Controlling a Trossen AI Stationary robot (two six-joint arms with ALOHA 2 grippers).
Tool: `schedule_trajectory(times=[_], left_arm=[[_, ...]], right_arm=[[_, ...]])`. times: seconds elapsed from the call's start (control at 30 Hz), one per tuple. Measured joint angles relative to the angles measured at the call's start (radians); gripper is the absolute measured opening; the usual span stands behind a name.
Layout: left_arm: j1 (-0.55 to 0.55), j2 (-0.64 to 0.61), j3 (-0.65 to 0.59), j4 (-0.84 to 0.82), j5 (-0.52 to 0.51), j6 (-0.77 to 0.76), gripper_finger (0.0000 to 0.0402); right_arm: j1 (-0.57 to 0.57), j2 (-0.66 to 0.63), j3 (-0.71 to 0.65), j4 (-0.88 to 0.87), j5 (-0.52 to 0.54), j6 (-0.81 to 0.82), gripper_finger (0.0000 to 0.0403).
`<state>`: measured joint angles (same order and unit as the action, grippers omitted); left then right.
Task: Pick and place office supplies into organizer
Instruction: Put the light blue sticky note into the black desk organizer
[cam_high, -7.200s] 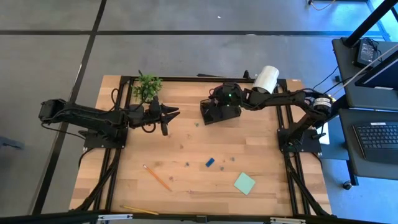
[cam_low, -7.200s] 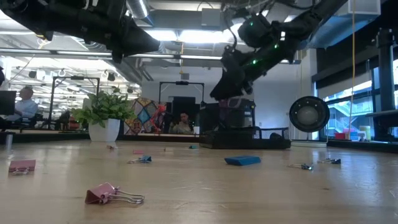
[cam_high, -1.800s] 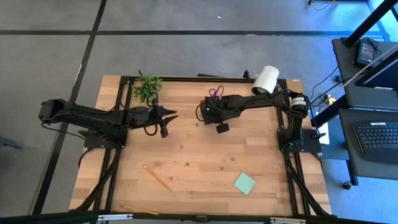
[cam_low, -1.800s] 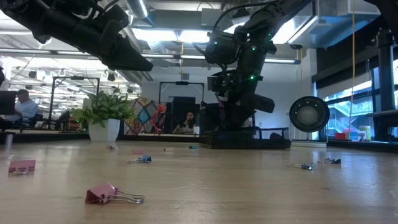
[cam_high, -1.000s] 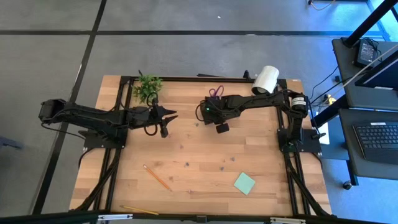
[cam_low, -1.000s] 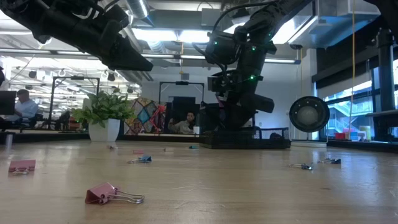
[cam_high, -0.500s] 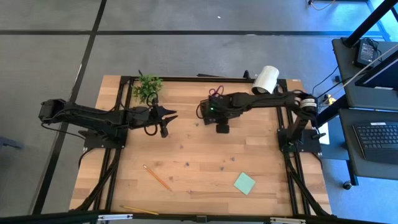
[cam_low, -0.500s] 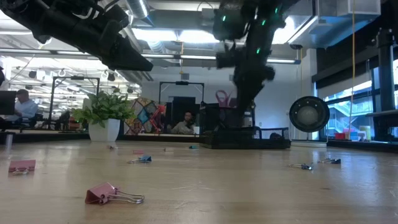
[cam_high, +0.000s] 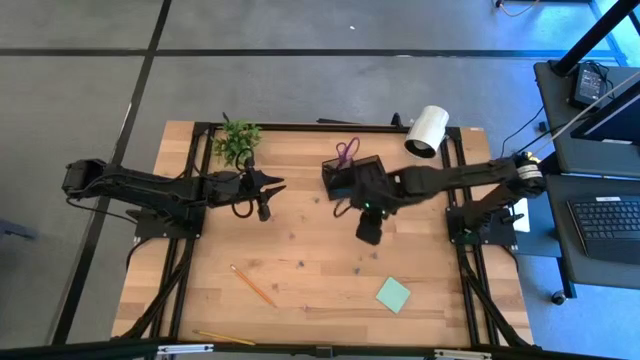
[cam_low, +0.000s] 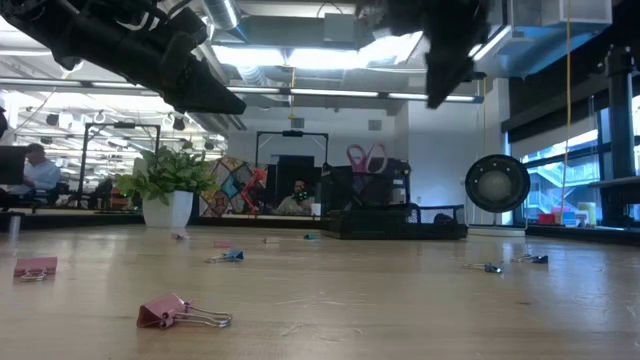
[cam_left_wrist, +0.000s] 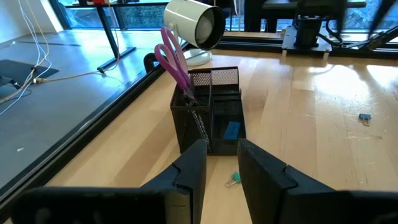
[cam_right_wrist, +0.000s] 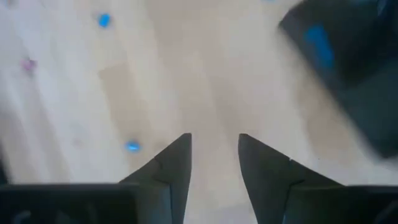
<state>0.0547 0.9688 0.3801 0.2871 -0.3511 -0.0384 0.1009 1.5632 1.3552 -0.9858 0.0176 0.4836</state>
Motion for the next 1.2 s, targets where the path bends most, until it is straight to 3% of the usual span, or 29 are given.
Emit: schedule_trajectory(times=[0.37, 0.7, 0.93, 1.2], left_arm=[[0.0, 0.0, 0.0, 0.0, 0.014, 0.0, 0.0086], [0.0, 0.0, 0.0, 0.0, 0.2, -0.023, 0.0086], [0.0, 0.0, 0.0, 0.0, 0.223, -0.054, 0.0086], [0.0, 0.0, 0.0, 0.0, 0.223, -0.054, 0.0086]], right_arm=[[0.215, 0.002, -0.001, -0.015, -0.107, 0.531, 0.0136], [0.393, 0.001, -0.001, -0.098, -0.177, 0.95, 0.0136], [0.456, -0.002, -0.064, -0.151, -0.194, 1.055, 0.0136], [0.436, -0.004, -0.296, 0.1, -0.313, 0.968, 0.0136]])
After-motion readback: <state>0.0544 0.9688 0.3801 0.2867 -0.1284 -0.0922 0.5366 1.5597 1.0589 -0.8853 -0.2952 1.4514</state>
